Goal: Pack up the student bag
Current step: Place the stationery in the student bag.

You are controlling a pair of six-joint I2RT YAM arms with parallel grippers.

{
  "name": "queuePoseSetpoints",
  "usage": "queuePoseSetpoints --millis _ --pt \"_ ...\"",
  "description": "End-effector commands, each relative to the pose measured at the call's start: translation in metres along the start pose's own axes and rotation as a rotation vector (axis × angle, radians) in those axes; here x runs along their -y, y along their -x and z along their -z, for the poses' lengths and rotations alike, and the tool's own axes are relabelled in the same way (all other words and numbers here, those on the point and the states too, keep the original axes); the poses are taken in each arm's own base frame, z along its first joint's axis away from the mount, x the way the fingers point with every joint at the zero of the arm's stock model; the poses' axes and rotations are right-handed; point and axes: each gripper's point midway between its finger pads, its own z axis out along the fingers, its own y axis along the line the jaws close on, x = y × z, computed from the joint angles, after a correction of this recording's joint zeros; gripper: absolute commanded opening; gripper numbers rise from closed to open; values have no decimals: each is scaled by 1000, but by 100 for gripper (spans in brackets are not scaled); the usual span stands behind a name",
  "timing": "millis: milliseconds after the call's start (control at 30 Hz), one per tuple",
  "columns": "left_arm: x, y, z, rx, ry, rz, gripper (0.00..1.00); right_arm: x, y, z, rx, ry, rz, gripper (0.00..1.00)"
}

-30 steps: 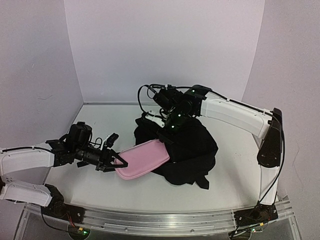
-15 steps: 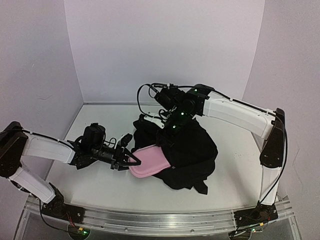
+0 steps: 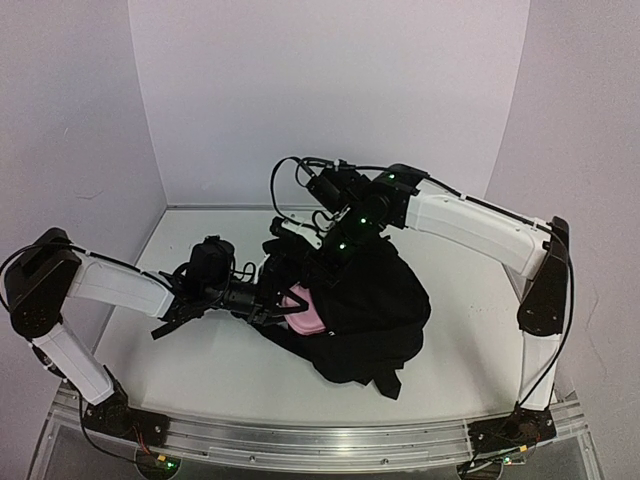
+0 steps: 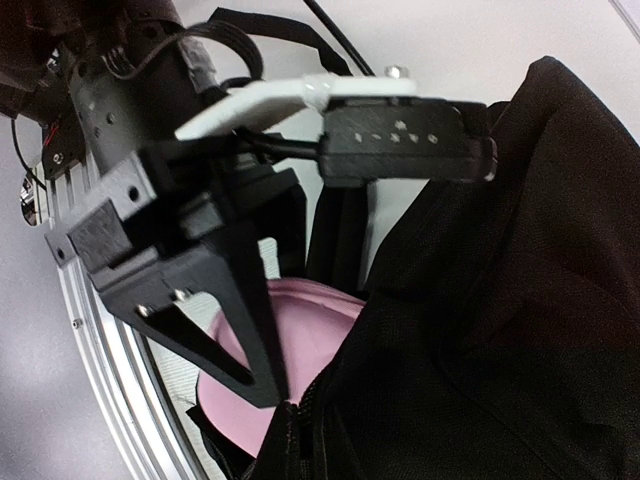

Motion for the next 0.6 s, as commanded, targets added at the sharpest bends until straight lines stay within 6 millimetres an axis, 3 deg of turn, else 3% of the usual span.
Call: queuePoseSetpoints --millis 0,133,333,433,567 --pt "41 55 -12 190 -79 -176 7 -37 45 26 159 102 65 0" --pt "36 46 -6 200 -77 -161 36 -24 42 29 158 77 48 0" --pt "37 25 25 226 9 -177 58 -4 24 27 123 54 15 0" --pt "34 20 32 230 48 -175 59 -3 19 24 113 58 10 0" --pt "23 17 28 214 76 -154 44 -3 22 25 121 62 5 0"
